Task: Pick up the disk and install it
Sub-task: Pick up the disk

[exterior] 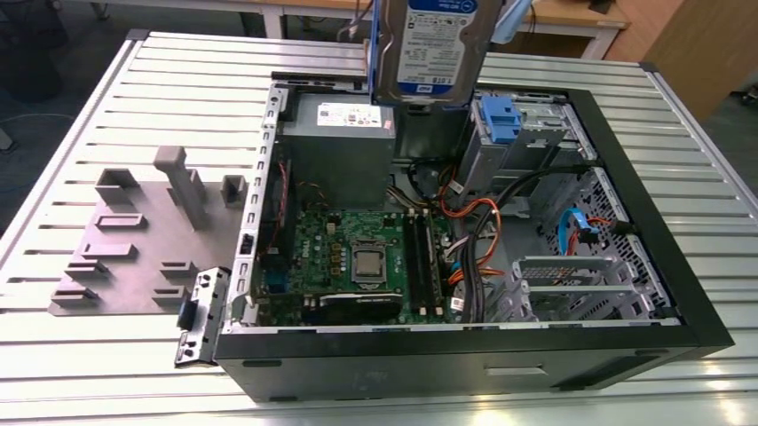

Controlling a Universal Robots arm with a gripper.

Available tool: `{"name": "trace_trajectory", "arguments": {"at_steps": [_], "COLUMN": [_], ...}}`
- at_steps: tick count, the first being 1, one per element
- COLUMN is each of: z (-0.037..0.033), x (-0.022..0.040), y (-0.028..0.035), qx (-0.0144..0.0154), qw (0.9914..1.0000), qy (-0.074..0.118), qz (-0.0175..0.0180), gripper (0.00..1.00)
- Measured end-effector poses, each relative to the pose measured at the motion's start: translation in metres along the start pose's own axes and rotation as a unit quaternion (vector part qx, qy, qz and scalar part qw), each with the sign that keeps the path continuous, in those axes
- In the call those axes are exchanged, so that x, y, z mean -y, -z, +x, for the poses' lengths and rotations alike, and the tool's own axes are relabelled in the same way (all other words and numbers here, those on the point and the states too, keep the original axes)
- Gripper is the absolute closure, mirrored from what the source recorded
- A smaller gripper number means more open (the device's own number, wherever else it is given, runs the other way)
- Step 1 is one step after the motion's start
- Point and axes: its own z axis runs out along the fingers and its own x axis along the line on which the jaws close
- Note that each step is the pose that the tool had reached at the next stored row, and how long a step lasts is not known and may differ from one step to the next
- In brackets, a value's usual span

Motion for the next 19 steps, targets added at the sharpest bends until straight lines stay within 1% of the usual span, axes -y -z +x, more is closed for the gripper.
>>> {"name": "trace_trajectory", "arguments": {"at_steps": [6, 12, 19], "z": [0.0128, 0.0275, 0.0481], "x": [0.0003, 0.0005, 0.0009], "y": [0.0005, 0.001, 0.0018], "qx": [-0.0004, -0.0005, -0.0005], "qw": [1.0, 1.0, 1.0], "qy": [0.0, 0.0, 0.0], "qz": [0.0, 0.0, 0.0], "gripper": [0.65, 0.65, 0.65]}}
